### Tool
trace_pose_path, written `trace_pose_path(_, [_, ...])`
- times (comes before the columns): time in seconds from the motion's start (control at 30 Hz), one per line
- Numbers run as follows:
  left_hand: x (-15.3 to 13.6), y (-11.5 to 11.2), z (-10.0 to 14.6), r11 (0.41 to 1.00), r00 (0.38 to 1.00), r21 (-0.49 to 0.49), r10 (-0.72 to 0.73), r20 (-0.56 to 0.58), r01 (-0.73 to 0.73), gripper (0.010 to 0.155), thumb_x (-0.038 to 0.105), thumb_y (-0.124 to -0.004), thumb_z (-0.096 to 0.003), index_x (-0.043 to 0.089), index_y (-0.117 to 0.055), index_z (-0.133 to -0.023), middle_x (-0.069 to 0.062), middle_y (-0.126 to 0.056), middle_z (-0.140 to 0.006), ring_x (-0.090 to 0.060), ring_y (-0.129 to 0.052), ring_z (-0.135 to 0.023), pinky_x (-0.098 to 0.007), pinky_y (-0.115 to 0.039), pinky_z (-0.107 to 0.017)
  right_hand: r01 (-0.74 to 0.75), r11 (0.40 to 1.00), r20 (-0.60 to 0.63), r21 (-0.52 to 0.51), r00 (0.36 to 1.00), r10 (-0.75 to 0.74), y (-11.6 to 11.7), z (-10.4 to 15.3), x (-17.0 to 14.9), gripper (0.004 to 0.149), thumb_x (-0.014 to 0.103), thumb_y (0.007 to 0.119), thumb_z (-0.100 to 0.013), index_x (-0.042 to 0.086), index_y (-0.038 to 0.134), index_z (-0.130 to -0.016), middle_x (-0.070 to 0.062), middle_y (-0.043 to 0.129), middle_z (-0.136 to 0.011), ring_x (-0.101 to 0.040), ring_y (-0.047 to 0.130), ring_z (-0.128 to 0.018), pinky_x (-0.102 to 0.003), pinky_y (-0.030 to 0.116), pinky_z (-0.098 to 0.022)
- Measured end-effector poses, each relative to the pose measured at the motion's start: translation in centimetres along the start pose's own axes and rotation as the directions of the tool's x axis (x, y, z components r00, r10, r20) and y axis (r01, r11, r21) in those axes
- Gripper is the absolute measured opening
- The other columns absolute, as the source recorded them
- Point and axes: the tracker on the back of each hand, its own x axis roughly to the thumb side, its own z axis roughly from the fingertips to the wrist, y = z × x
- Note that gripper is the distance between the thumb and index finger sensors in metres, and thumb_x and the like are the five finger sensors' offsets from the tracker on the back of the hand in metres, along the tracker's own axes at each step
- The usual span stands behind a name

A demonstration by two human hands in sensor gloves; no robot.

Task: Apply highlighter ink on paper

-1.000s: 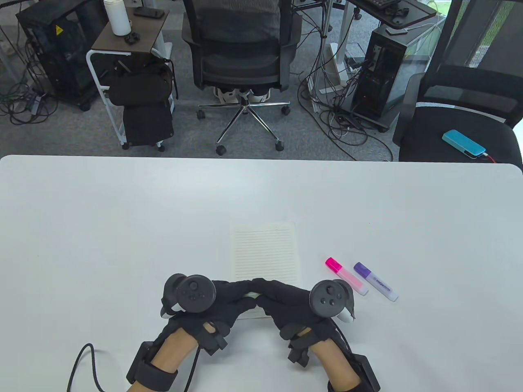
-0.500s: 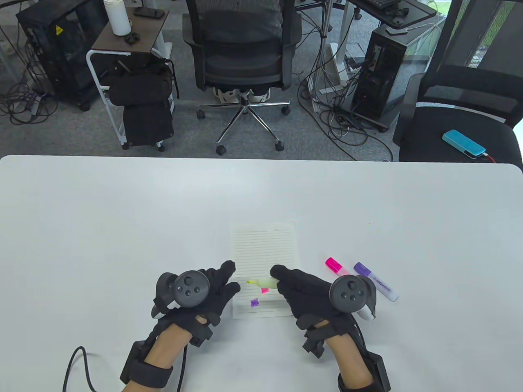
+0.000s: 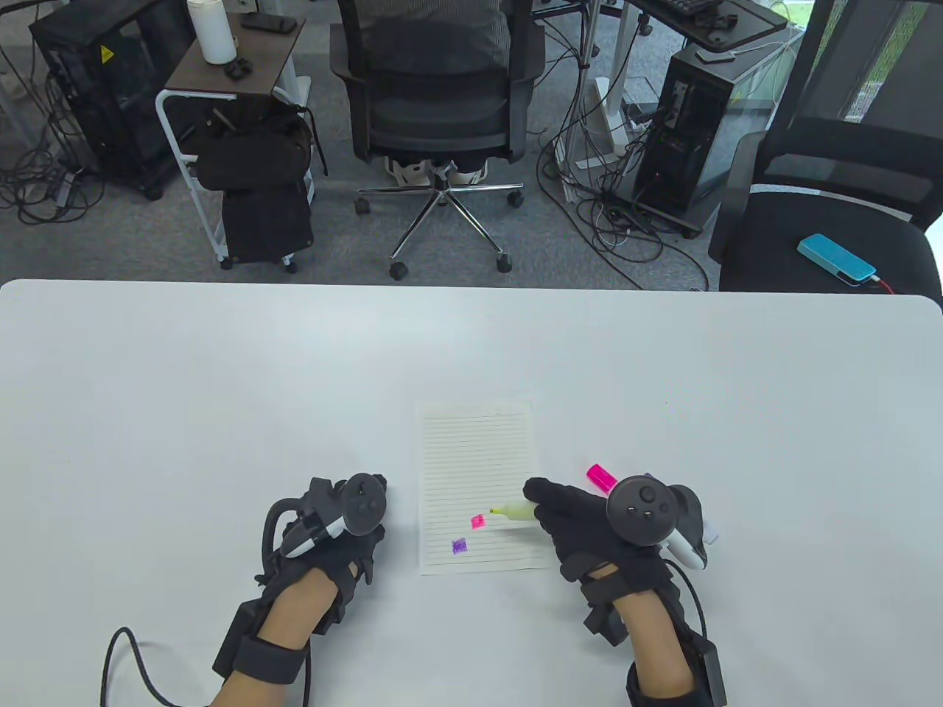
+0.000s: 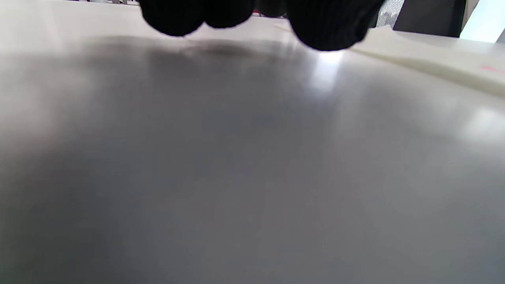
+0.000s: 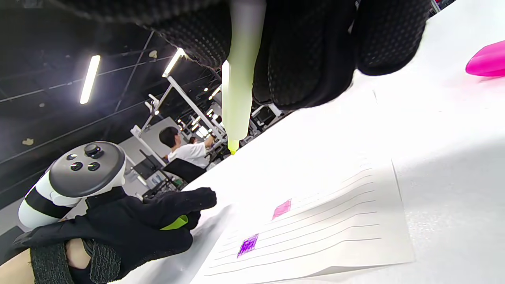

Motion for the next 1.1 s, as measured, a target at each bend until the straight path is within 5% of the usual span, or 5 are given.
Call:
trace_pose_path(0.47, [1.1,-0.1,0.6,1.0,1.0,-0.007,-0.017,0.021,0.017,0.077,0.055,-0.067,-0.0448,0.027,-0.031,-0.107,-0.011,-0.027,-0.11,-0.037,-0.047,-0.096,-0.065,-0.034,-0.073,-0.032,0.998,-0.008,-0.047,0.999,0.032,1.5,2.7,-0.8,0.043,0.028,0.075,-0.062,0.019,0.07,-0.104,-0.018,0.088,-0.084,-0.038,0.093,-0.055,-0.062,0.07,-0.059])
trace_pose_path(0.67, [5.3,1.2,2.5,0.993,0.959,0.093,0.04,0.281,-0.069,0.072,0.054,-0.067,-0.0449,0.027,-0.043,-0.107,-0.009,-0.031,-0.112,-0.038,-0.046,-0.099,-0.064,-0.038,-0.073,-0.071,0.997,-0.022,-0.038,0.997,0.07,2.5,2.3,-0.8,0.043,0.029,0.075,-0.063,0.019,0.07,-0.104,-0.018,0.088,-0.084,-0.037,0.093,-0.055,-0.062,0.07,-0.059])
trace_pose_path(0.8, [8.7,-0.1,3.2,1.0,0.918,0.006,0.024,0.396,-0.029,0.068,0.055,-0.067,-0.0449,0.03,-0.051,-0.106,-0.007,-0.035,-0.114,-0.039,-0.045,-0.102,-0.065,-0.037,-0.073,-0.073,0.997,-0.06,-0.003,0.996,0.072,3.3,2.0,-1.2,0.043,0.03,0.073,-0.063,0.018,0.069,-0.104,-0.018,0.087,-0.085,-0.038,0.093,-0.056,-0.062,0.07,-0.059])
trace_pose_path(0.97, [9.5,-1.6,2.9,0.991,0.926,-0.085,-0.06,0.372,0.099,0.066,0.056,-0.065,-0.0454,0.033,-0.052,-0.106,-0.007,-0.042,-0.114,-0.039,-0.049,-0.102,-0.064,-0.043,-0.072,-0.098,0.995,-0.074,0.009,0.992,0.099,3.5,1.9,-1.2,0.043,0.03,0.073,-0.063,0.019,0.069,-0.104,-0.018,0.086,-0.086,-0.037,0.092,-0.057,-0.061,0.07,-0.059])
trace_pose_path(1.1, [9.4,-1.5,2.8,0.995,0.929,-0.082,-0.016,0.369,0.049,0.065,0.055,-0.066,-0.0451,0.031,-0.057,-0.105,-0.007,-0.045,-0.113,-0.04,-0.053,-0.101,-0.064,-0.047,-0.071,-0.098,0.995,-0.073,0.017,0.992,0.099,4.0,1.7,-1.2,0.043,0.03,0.073,-0.063,0.019,0.069,-0.105,-0.017,0.086,-0.086,-0.037,0.092,-0.057,-0.061,0.07,-0.06])
